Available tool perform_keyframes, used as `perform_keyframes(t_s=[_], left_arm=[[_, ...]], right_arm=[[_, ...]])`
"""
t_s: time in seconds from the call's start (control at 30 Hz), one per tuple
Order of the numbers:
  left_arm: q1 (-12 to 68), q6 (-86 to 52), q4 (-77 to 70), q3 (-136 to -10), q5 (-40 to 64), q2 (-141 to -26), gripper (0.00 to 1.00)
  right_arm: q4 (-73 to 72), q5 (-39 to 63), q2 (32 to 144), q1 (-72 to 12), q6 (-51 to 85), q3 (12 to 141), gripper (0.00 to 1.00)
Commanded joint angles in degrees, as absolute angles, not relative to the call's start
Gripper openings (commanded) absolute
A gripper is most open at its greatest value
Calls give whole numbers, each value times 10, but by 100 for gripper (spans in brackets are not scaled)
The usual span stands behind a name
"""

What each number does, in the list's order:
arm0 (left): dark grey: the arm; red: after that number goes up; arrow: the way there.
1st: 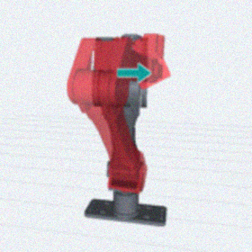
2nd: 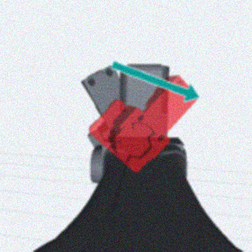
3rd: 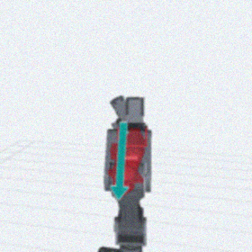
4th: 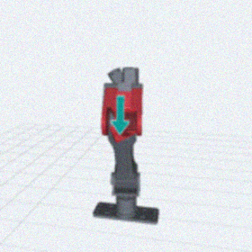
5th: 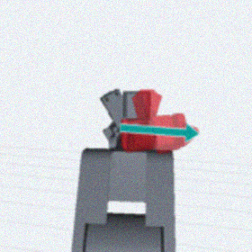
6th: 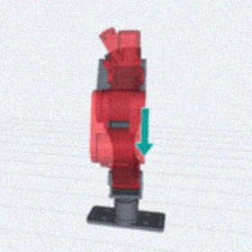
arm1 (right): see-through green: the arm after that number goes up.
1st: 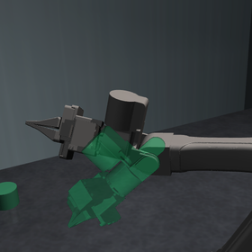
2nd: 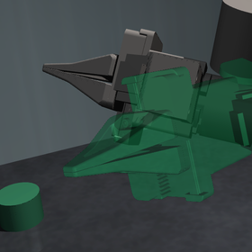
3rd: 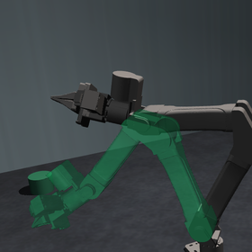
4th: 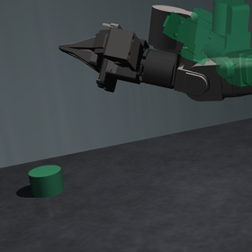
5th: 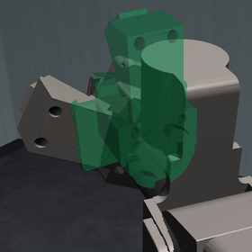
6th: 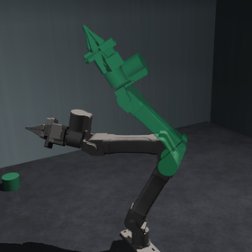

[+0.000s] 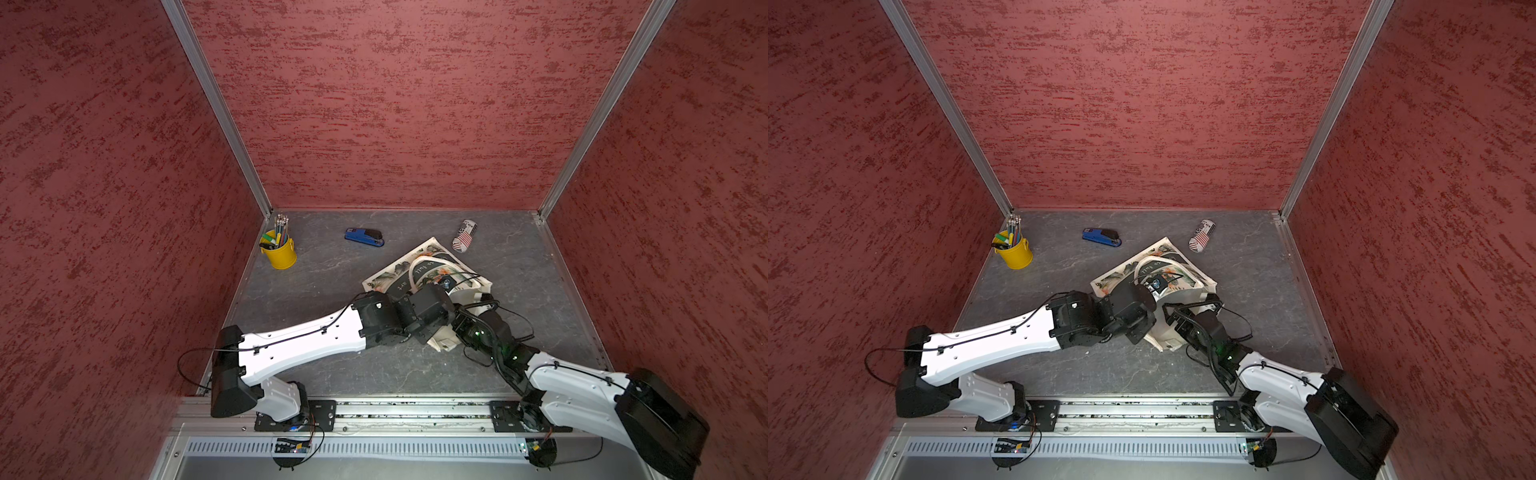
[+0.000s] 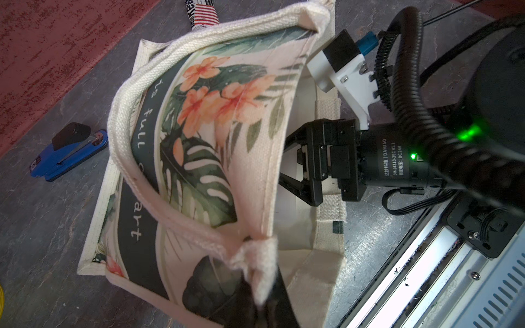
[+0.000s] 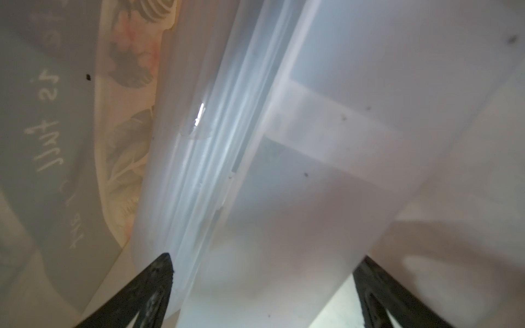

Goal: Take out the pencil case from the canvas bag
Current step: Pick up the pencil case from the canvas bag.

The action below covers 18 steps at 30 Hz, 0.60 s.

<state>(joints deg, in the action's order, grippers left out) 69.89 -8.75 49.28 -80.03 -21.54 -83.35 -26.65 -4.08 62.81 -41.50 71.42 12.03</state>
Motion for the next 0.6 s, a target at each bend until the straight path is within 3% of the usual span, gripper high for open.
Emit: perform_keyframes(t_s=[0.0, 0.1, 0.57], left_arm=[[709, -90, 446, -822, -213, -828, 0], [710, -91, 445, -820, -213, -830, 0], [714, -89, 435, -815, -218, -842, 0]], right_arm=[[-360, -39, 649, -411, 748, 119, 99], [-374, -57, 661, -411, 754, 119, 98], [-321, -105, 629, -411, 744, 118, 77]])
